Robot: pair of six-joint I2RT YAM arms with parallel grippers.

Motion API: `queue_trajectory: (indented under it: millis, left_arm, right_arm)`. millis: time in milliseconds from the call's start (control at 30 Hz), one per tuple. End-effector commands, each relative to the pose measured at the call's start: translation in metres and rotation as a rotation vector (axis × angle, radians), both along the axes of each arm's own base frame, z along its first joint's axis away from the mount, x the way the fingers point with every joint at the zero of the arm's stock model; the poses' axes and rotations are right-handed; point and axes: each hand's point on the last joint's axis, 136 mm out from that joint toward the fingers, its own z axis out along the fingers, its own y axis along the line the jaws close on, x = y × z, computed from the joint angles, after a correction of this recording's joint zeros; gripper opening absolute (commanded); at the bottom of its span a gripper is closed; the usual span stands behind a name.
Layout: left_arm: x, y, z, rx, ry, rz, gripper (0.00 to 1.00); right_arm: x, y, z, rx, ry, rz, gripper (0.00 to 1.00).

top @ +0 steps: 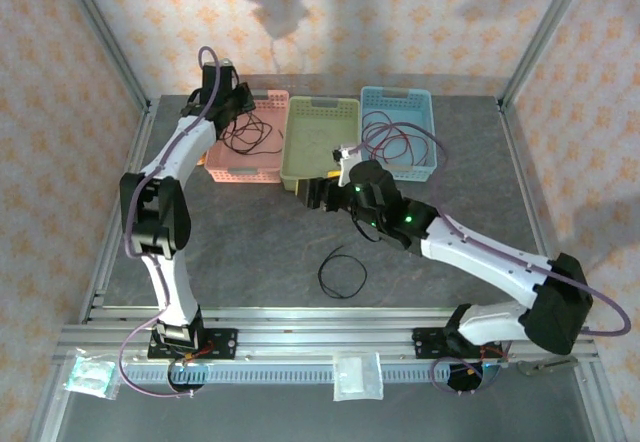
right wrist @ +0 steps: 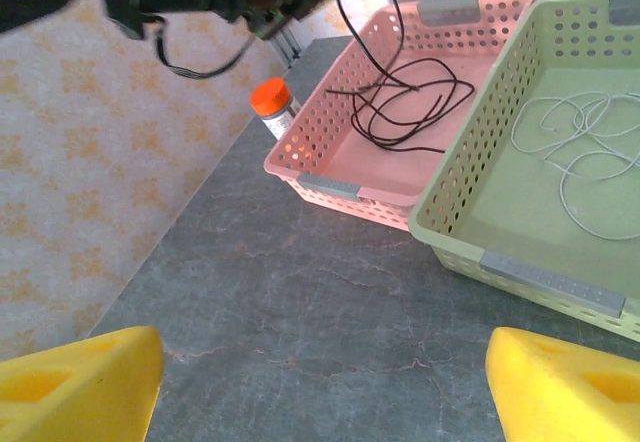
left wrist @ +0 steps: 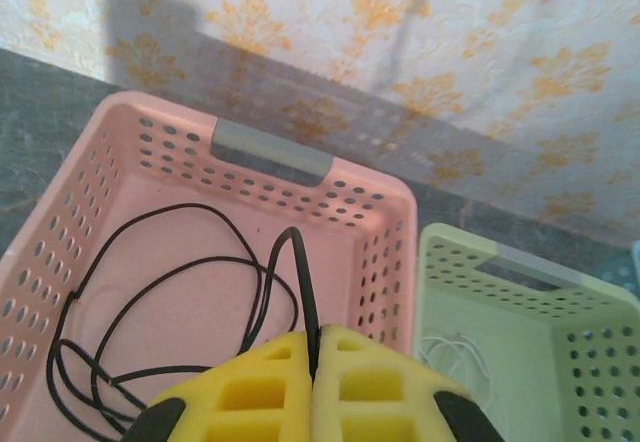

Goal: Untangle the cables

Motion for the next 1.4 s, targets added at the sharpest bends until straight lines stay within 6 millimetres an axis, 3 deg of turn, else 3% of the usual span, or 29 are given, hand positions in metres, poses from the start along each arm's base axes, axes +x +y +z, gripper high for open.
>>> queue_trajectory:
  millis: [0,100,200,300,533,667,800,833,933,1100,1233,1367]
  left_arm:
    - [0.015,0.008,-0.001,0.002,-0.009,0.004,0.00]
    - [0.021,0.014,-0.024,-0.016,0.046,0.024,0.04]
    - [0.021,0.016,-0.046,-0.030,0.095,0.031,0.23]
    - [0.015,0.016,-0.059,-0.036,0.126,0.042,0.35]
    - [0.000,0.020,-0.047,-0.024,0.125,0.059,0.62]
    - [-0.015,0.017,-0.030,0.009,0.129,0.036,0.76]
    - [-0.036,0.004,-0.013,0.038,0.120,-0.014,0.78]
    - [-0.044,-0.001,0.002,0.039,0.093,-0.027,0.78]
    - [-0.069,-0.028,0.008,0.051,0.078,-0.096,0.78]
    - [-0.118,-0.072,-0.014,0.017,0.112,-0.203,0.78]
    - [-0.148,-0.094,-0.033,0.002,0.141,-0.239,0.78]
    - [-0.176,-0.111,-0.038,0.001,0.145,-0.255,0.78]
  right_arm:
    - [-0.007,-0.001,0.019,0.033,-0.063,0.017,0.84]
    - [-0.005,-0.005,0.019,0.018,-0.068,0.000,0.84]
    - [-0.006,-0.006,0.020,0.017,-0.070,0.000,0.84]
    - [-0.007,-0.007,0.018,0.011,-0.068,-0.005,0.84]
    - [-0.002,-0.018,0.012,-0.021,-0.065,-0.064,0.84]
    - [0.012,-0.045,-0.011,-0.118,0.002,-0.236,0.82]
    - [0.010,-0.062,-0.035,-0.183,0.066,-0.306,0.78]
    - [0.008,-0.065,-0.040,-0.194,0.084,-0.309,0.77]
    - [-0.002,-0.071,-0.062,-0.247,0.149,-0.303,0.76]
    - [-0.015,-0.085,-0.094,-0.350,0.235,-0.315,0.75]
    - [-0.023,-0.087,-0.113,-0.391,0.289,-0.297,0.74]
    - [-0.032,-0.084,-0.134,-0.443,0.341,-0.261,0.74]
